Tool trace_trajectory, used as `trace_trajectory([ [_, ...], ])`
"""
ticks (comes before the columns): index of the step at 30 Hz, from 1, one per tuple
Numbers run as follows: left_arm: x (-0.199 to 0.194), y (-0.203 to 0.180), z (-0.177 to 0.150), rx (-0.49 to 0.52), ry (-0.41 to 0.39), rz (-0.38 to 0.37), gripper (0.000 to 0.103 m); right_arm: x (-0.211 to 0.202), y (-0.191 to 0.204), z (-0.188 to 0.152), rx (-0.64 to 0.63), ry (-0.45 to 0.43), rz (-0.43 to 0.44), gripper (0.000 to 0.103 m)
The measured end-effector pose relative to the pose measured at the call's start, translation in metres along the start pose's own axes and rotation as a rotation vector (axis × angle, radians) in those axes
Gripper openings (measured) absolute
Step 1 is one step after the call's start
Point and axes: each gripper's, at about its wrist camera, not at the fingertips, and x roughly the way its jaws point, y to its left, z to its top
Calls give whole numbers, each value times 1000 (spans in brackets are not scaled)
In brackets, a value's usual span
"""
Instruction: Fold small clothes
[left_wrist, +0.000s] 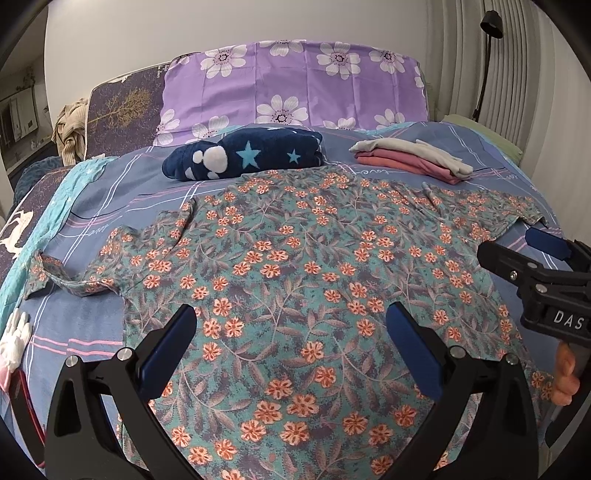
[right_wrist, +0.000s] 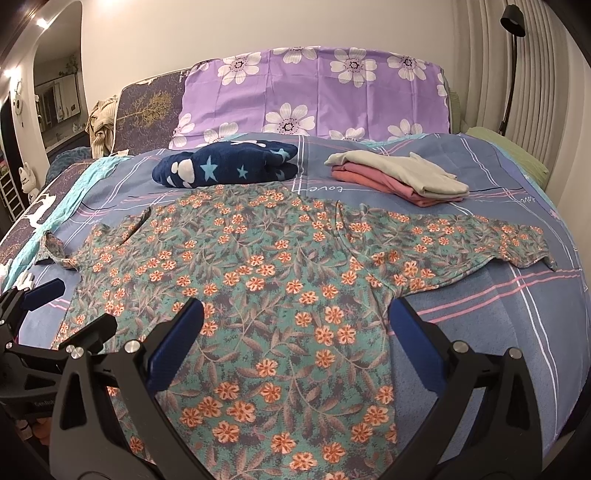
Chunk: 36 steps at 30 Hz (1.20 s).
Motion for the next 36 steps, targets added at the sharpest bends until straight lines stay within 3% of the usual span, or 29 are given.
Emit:
trace_trajectory([
  [27,10,20,-3,-40,-5,-20,102,19,17,-4,-33,48,-7,101],
  [29,5,41,1,-95,-54,-58,102,21,17,-4,-35,55,-9,101],
  [31,4,71,6,-170,-83,-26,102,24,16,-4,-39,63,-15,101],
  [36,13,194,20,-402,-58,214,102,32,11,-5,-28,85,-37,101],
])
